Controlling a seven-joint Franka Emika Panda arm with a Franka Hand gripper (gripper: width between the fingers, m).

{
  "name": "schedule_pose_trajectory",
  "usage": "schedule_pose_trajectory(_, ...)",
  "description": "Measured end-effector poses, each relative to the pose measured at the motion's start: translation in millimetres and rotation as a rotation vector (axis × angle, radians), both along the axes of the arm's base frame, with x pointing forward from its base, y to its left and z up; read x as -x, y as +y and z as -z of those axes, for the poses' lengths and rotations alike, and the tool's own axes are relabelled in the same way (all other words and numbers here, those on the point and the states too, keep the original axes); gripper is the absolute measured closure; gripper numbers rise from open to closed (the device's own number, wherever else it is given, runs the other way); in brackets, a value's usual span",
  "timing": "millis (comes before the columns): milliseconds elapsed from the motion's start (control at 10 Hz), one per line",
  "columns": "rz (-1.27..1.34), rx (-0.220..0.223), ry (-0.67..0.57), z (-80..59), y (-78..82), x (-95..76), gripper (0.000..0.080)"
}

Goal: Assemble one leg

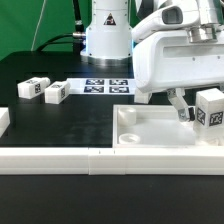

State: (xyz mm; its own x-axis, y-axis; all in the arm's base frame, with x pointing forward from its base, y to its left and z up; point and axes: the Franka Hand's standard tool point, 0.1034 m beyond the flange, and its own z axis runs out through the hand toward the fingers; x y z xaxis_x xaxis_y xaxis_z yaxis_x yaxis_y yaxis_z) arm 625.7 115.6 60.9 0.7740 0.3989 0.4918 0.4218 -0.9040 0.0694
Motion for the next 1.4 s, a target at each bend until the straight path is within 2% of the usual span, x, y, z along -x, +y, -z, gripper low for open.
schedule_pose_trajectory(400, 0.0, 0.0, -0.001, -0.3, 0.0, -0.3, 0.0151)
schedule_pose_trajectory(500, -0.002, 0.002, 0.007, -4.4, 0.6, -1.9, 0.0151)
schedule_pose_trajectory(700, -0.013, 0.01, 0.026, -30.1, 3.1, -5.8, 0.0151)
schedule_pose_trajectory(800, -0.017, 0.012, 0.038, -35.1, 4.3, -6.1, 0.0151)
schedule_pose_trajectory(1000, -0.022, 0.015, 0.057, -33.0, 5.7, -4.9, 0.0151)
schedule_pose_trajectory(1100, -0.027, 0.018, 0.102, -29.9, 8.9, -1.8, 0.0151)
schedule_pose_trajectory(1200, -0.022, 0.026, 0.21, -24.2, 10.7, 1.3, 0.0151)
schedule_pose_trajectory(1400, -0.032, 0.058, 0.386, -24.2, 11.0, -6.1, 0.0151)
